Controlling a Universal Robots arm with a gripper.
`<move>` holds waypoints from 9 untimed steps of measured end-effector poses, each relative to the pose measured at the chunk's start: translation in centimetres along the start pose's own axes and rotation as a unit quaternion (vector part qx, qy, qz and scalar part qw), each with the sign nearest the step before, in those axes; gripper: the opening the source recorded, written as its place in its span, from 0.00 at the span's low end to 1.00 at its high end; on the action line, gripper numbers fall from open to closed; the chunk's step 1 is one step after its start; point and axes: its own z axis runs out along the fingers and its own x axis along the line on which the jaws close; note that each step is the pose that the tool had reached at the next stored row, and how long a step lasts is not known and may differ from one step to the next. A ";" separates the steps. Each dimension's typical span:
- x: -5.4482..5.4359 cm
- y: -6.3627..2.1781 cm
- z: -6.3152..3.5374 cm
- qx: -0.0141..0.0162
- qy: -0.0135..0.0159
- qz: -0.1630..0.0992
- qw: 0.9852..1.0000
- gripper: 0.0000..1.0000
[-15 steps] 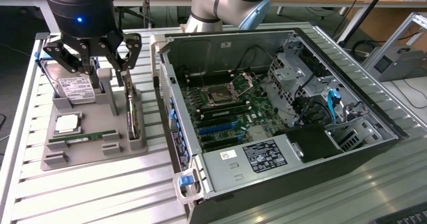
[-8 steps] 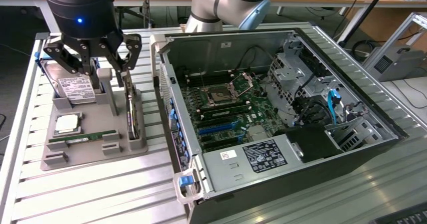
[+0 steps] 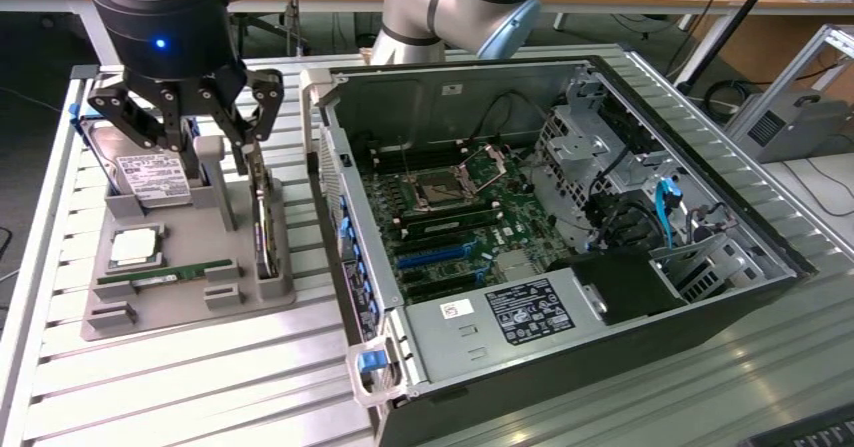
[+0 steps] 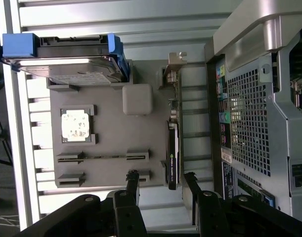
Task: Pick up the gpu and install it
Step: 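Pick up the gpu and move the gpu toward the slot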
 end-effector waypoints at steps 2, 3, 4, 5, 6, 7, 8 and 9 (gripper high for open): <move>0.0 -0.01 0.04 0.000 0.000 0.000 1.000 0.48; 0.0 -0.01 0.05 0.000 0.000 0.000 1.000 0.48; 0.0 -0.01 0.08 0.000 0.000 0.000 1.000 0.48; 0.0 -0.02 0.11 0.000 0.000 0.000 1.000 0.48; 0.0 -0.02 0.13 0.000 0.000 0.000 1.000 0.48; 0.0 -0.03 0.14 0.000 0.000 0.000 1.000 0.48; 0.0 -0.03 0.17 0.000 0.000 0.000 1.000 0.48; 0.0 -0.03 0.18 0.000 0.000 0.000 1.000 0.48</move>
